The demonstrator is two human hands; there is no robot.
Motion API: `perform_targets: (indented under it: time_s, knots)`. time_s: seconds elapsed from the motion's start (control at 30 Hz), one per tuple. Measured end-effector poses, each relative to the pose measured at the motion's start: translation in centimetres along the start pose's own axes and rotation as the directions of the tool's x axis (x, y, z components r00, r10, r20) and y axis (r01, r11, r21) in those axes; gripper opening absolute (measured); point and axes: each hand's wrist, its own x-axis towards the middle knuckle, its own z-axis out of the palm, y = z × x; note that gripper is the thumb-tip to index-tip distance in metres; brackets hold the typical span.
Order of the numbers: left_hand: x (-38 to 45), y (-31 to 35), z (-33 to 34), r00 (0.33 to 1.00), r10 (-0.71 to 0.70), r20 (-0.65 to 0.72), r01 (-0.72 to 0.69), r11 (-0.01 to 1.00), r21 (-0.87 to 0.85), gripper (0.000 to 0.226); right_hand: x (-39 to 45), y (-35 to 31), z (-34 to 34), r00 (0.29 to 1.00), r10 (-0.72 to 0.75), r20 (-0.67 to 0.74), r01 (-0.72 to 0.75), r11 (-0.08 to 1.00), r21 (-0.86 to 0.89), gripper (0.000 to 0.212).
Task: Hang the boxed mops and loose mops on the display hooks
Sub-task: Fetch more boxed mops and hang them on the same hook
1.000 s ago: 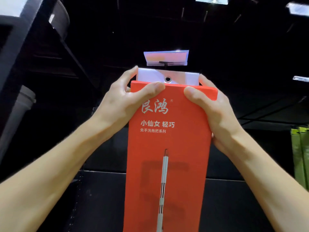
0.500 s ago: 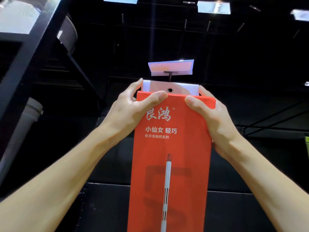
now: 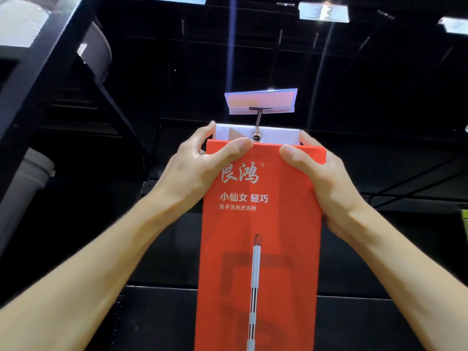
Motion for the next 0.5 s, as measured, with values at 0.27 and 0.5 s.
perform_targets:
  time_s: [0.27,0.5]
  knots:
    - [-0.6,-1.7,0.1,0.998,-0.049,0.041,0.049,0.999,-0.010,0.114,-0.5,1.9,0.3,0.999,0.047,-0.006,-0.047,0.999,0.013,0.044]
    - [-0.6,-2.8,0.2,0.997,-0.051,0.063,0.052,0.999,-0.010,0.115,-0.7,3.2,0.6,0.997,0.071,-0.022,-0.071,0.997,0.012,0.043]
